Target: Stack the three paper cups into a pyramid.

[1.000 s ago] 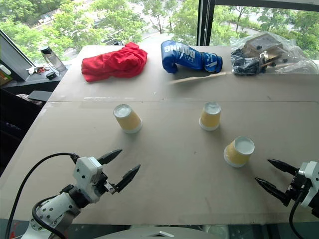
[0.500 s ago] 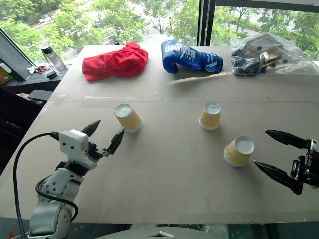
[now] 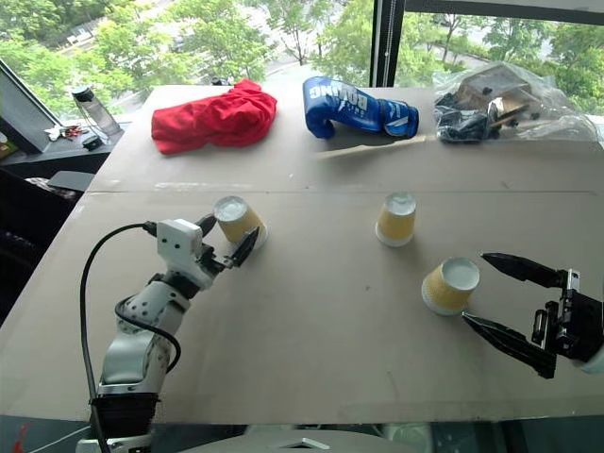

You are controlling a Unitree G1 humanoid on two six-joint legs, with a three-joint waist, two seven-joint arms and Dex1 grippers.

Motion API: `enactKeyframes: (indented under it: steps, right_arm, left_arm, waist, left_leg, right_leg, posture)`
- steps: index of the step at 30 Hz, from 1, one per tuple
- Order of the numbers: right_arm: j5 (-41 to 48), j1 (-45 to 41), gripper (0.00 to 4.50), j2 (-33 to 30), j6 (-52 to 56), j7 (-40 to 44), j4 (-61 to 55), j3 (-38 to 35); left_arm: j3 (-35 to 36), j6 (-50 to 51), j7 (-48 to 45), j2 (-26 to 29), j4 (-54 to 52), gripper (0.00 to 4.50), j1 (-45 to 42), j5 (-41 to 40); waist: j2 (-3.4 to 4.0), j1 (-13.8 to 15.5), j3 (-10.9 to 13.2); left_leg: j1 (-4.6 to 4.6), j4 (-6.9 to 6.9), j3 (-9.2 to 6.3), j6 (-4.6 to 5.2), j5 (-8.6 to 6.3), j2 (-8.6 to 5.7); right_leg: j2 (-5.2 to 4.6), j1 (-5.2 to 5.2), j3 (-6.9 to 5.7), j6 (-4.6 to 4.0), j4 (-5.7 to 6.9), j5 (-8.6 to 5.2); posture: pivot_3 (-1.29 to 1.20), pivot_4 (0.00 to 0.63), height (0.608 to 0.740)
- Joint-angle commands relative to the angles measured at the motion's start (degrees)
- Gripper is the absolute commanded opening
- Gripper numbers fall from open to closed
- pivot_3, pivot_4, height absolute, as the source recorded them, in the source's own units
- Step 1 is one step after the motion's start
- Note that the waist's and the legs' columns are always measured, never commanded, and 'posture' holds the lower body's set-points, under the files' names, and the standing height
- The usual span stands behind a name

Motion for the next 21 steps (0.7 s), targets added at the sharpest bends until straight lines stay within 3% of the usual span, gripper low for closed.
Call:
enactKeyframes:
  steps: [1,9,13,21]
  right_arm:
    - [2.3,-0.5,4.43,-0.6,0.5,0.2,-2.0,-2.1]
    - [3.2,-2.0,4.43,-0.5,1.8,-1.9,-3.6,-1.3]
    - [4.0,-2.5,4.50,-0.6,2.4,-2.5,-3.9,-1.4]
    - [3.2,-1.7,4.50,0.2,2.0,-1.2,-3.2,-1.7]
  left_arm:
    - [-1.1,-2.9,-0.9,-0.5,2.3,4.50,-2.4,1.0]
    - [-1.6,-5.3,-0.9,-1.0,6.1,4.50,-5.4,1.9]
    - [-1.5,-4.9,-1.0,-1.0,6.6,2.89,-6.1,1.6]
    - [-4.3,-3.3,-5.3,-0.9,4.8,2.89,-8.4,0.8]
  waist:
    - [0.00,0.2,0.0]
    - [-0.02,0.2,0.0]
    - [-0.03,0.2,0.0]
    - [-0.04,0.3,0.0]
  left_leg:
    - [0.00,0.01,0.00,0.00,0.00,0.00]
    - [-0.04,0.06,0.00,-0.13,0.07,0.00]
    - [-0.04,0.06,-0.02,-0.13,0.07,0.00]
    - [-0.07,0.09,-0.02,-0.19,0.11,0.00]
  right_leg:
    - [0.00,0.00,-0.01,0.00,0.00,0.00]
    - [-0.04,0.00,-0.02,0.01,0.00,0.00]
    - [-0.04,0.00,-0.03,0.01,0.00,0.00]
    - [-0.05,0.00,-0.04,0.01,0.00,0.01]
  posture:
    - [0.00,0.150,0.737]
    - [0.00,0.150,0.737]
    - [0.00,0.150,0.737]
    - [0.00,0.150,0.737]
